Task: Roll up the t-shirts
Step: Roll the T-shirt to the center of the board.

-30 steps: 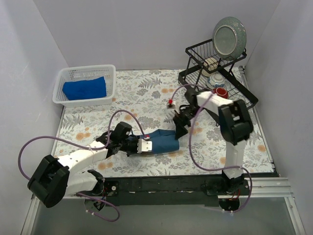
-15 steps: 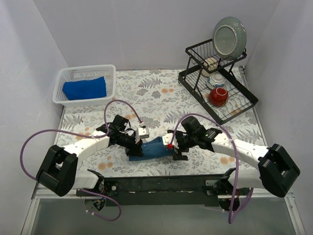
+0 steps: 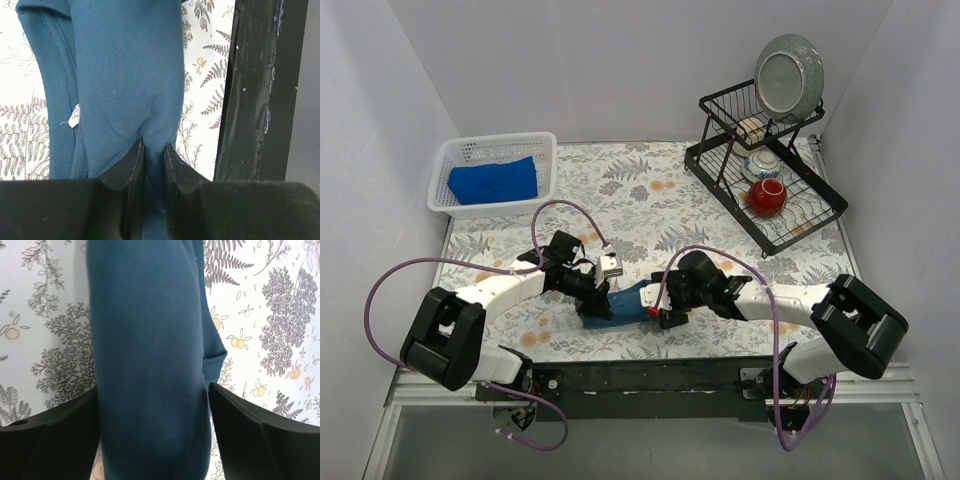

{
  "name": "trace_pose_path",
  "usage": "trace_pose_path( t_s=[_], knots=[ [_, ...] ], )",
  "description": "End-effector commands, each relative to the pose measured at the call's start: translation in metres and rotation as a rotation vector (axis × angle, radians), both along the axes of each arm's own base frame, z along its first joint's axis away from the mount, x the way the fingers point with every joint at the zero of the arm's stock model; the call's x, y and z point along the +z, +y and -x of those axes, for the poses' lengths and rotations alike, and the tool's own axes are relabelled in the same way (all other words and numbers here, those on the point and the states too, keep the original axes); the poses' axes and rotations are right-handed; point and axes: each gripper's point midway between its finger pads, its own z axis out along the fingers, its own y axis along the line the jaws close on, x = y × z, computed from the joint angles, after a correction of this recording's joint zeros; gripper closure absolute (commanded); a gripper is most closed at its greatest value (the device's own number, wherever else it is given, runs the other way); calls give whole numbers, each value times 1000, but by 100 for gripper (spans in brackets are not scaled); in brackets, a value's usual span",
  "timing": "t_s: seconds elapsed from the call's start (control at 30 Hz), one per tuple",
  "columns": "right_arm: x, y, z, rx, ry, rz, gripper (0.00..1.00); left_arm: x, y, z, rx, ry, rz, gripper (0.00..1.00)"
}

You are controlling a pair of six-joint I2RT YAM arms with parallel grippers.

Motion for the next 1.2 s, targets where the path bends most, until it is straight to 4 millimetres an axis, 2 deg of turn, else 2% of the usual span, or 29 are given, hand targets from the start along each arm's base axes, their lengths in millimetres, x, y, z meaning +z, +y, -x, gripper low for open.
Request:
trace_pose_path(
  t_s=[0.0, 0.03, 0.07, 0.13, 0.17, 0.2, 0.23, 0.27, 0.3, 0.33, 0.37, 0.43, 0.47, 0.57, 0.63, 0.7, 0.73, 0.8, 0.83, 0.9, 1.07, 1.17],
  knots=[
    [-7, 7, -16, -19, -37, 25, 26, 1, 2, 0, -18, 10, -3, 100],
    [-8, 8, -14, -8, -10, 43, 54, 0, 3, 0, -18, 12, -10, 100],
    [-13, 6, -14, -11, 20, 68, 64, -2, 6, -3, -8, 4, -28, 100],
    [-11, 1, -8, 2, 102, 120, 82, 2, 7, -14, 12, -34, -39, 100],
    [-7, -5, -12, -13, 133, 127, 84, 4, 8, -19, 23, -50, -46, 100],
    [-1, -12, -8, -8, 186, 156, 84, 7, 12, -29, 26, -97, -67, 100],
    [7, -15, -1, 21, 240, 154, 84, 9, 15, -29, 20, -97, -85, 100],
    [11, -22, -4, 28, 252, 167, 84, 9, 17, -30, 15, -91, -104, 100],
    [28, -18, -10, 53, 238, 161, 84, 18, 16, -38, 14, -107, -112, 100],
    [25, -37, 13, 80, 347, 246, 84, 21, 17, -37, 2, -97, -123, 100],
    [25, -44, 16, 87, 385, 275, 84, 21, 23, -27, -5, -37, -154, 100],
    [35, -60, 34, 149, 468, 351, 83, 27, 24, -27, -29, -8, -161, 100],
    [32, -66, 40, 163, 514, 387, 83, 29, 27, -16, -45, 50, -175, 100],
    [32, -71, 53, 183, 642, 440, 83, 30, 27, -5, -77, 154, -184, 100],
    [25, -67, 54, 178, 720, 461, 82, 23, 28, -1, -91, 229, -203, 100],
    [28, -61, 46, 168, 759, 470, 82, 19, 30, 0, -107, 265, -225, 100],
    [21, -59, 43, 162, 795, 484, 82, 16, 32, 2, -116, 294, -236, 100],
    [25, -52, 29, 145, 802, 470, 82, 14, 35, -2, -119, 283, -243, 100],
    [19, -51, 27, 144, 835, 481, 82, 13, 36, -4, -121, 279, -245, 100],
    [22, -48, 19, 148, 856, 483, 81, 7, 43, -6, -131, 286, -266, 100],
    [-2, -47, 6, 109, 955, 510, 79, -8, 63, -7, -109, 373, -290, 100],
    [-15, -47, 3, 128, 961, 529, 75, -18, 71, -16, -76, 335, -288, 99]
  ],
)
